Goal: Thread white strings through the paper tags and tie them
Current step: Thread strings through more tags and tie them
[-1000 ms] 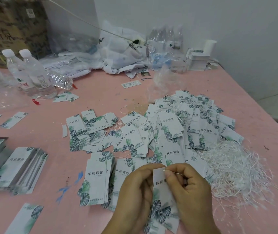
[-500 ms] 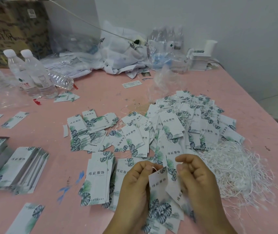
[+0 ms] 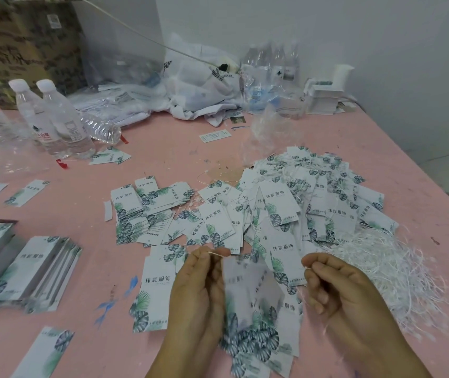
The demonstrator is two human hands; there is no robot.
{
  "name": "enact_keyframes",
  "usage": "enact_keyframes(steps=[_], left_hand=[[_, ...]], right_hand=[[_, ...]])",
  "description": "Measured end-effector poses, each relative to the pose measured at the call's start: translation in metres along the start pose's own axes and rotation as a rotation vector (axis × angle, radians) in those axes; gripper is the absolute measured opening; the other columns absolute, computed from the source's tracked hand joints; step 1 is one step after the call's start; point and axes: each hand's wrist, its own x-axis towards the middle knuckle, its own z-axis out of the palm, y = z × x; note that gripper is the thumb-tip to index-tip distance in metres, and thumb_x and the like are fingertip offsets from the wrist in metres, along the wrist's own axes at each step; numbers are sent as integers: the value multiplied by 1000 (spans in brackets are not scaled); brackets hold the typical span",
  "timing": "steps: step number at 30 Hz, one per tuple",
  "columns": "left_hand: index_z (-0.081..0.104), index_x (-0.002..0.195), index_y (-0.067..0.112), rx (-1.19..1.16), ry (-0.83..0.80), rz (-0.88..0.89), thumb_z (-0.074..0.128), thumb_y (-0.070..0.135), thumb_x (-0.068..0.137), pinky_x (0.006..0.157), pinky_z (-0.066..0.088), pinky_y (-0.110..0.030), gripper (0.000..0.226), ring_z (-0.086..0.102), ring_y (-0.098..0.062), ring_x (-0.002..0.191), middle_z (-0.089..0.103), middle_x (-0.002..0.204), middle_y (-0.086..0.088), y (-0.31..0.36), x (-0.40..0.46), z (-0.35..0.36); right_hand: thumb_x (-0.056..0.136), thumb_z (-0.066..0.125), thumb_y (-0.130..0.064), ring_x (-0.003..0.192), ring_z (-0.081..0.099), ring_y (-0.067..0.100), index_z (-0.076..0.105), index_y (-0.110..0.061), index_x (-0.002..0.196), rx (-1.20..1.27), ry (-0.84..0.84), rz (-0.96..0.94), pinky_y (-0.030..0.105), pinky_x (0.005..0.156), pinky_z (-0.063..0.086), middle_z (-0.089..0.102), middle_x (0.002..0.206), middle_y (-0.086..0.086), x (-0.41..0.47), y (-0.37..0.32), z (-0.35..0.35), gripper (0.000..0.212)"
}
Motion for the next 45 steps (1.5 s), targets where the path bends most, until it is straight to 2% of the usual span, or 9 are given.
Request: enact_keyframes(steps=[6,11,16,18,20,25,31,38,45], left_hand=[[57,89,8,-115,-72,-60,52,15,87,51,54,-21,9,63,-15,60,71,81,-14,0,1,0],[53,91,12,-73,-99,-60,52,20,86,43,51,-22,9,62,-17,48,68,65,-14,-1,-3,1],[58,84,16,60,-136,-21,53,21,85,41,44,-22,7,45,-13,42,50,54,-7,-6,-5,-1],[65,78,20,185,-152,18,59,21,87,40,40,-21,11,39,-12,41,45,51,-4,-10,-6,-1],[68,76,22,286,-182,49,66,17,88,40,39,-21,14,38,-11,41,44,50,-2,-16,-9,-1],[75,87,19,341,-311,3,69,21,81,48,48,-25,9,54,-15,48,60,58,-9,-25,-17,-1],[77,94,11,399,-327,28,74,15,76,56,55,-27,19,67,-24,61,71,74,-21,-25,-19,-1],[79,90,11,441,-372,70,79,14,73,59,56,-24,17,72,-22,65,75,76,-19,-24,-20,0],[77,80,15,553,-349,122,78,24,71,57,51,-23,13,63,-15,63,69,68,-8,-24,-20,0]], right_hand=[[71,70,-11,37,40,7,75,-8,76,118,-22,73,18,33,37,52,56,7,2,-5,-6,8],[37,99,-18,39,46,7,75,-5,77,320,-204,112,18,34,41,56,55,6,-3,-7,-6,48],[94,56,-1,82,67,20,58,10,123,555,-483,174,29,75,57,67,100,23,-3,-7,-5,31],[64,89,-10,59,65,13,73,2,102,419,-347,126,24,54,56,69,79,17,-3,-9,-4,43],[37,100,-19,45,57,11,77,-5,82,262,-185,76,21,40,49,64,63,12,-8,-8,2,53],[65,82,-22,58,57,16,75,-8,80,81,-147,-51,23,48,49,62,68,10,-8,3,8,22],[56,86,-56,67,60,16,76,-9,89,-222,-23,-259,24,63,52,68,74,11,-6,19,9,58],[57,85,-58,68,64,25,77,-11,92,-248,2,-228,32,66,55,70,74,17,-8,28,14,59],[42,94,-47,62,61,16,77,-7,89,-110,30,-134,23,60,54,66,67,13,-7,28,19,64]])
